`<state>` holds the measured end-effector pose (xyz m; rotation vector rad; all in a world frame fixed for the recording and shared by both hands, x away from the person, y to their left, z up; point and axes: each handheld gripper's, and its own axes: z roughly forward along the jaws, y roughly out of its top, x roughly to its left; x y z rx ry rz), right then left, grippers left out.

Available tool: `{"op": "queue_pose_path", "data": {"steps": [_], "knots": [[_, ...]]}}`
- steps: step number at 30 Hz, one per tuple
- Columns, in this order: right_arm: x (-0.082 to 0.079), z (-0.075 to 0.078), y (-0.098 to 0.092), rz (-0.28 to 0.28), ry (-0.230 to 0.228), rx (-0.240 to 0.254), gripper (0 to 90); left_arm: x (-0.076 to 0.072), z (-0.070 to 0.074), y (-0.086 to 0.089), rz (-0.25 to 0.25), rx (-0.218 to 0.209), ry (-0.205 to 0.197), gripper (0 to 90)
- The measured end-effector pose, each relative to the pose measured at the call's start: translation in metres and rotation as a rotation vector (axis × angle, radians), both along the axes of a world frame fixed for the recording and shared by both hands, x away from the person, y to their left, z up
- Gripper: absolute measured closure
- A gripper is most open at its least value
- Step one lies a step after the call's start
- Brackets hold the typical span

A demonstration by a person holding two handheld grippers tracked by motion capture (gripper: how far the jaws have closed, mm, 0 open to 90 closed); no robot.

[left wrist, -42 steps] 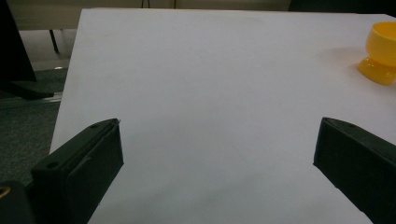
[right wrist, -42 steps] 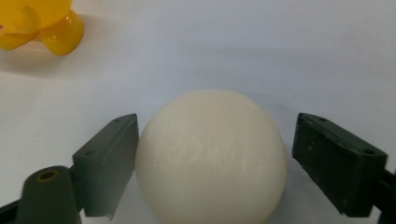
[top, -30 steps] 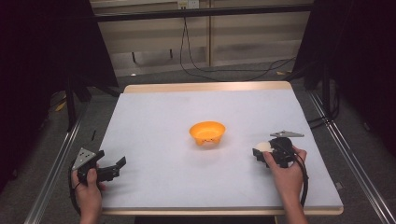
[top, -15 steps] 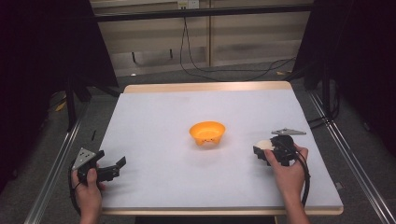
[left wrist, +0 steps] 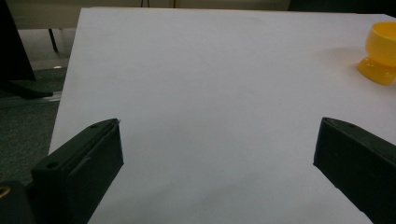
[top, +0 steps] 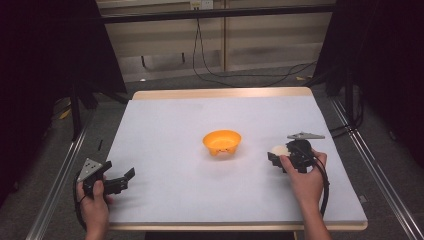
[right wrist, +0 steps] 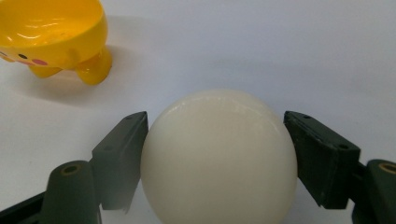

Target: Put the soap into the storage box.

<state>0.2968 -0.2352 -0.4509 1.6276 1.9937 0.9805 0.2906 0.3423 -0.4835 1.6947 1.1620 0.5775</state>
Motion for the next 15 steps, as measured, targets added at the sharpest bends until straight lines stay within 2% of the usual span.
{"op": "queue_pose_path", "data": {"steps": [15], "knots": [[0.011, 0.007, 0.011, 0.028, -0.007, 0.007, 24.7, 0.0, 0.0, 0.0, 0.001, 0.002, 0.002, 1.2]]}}
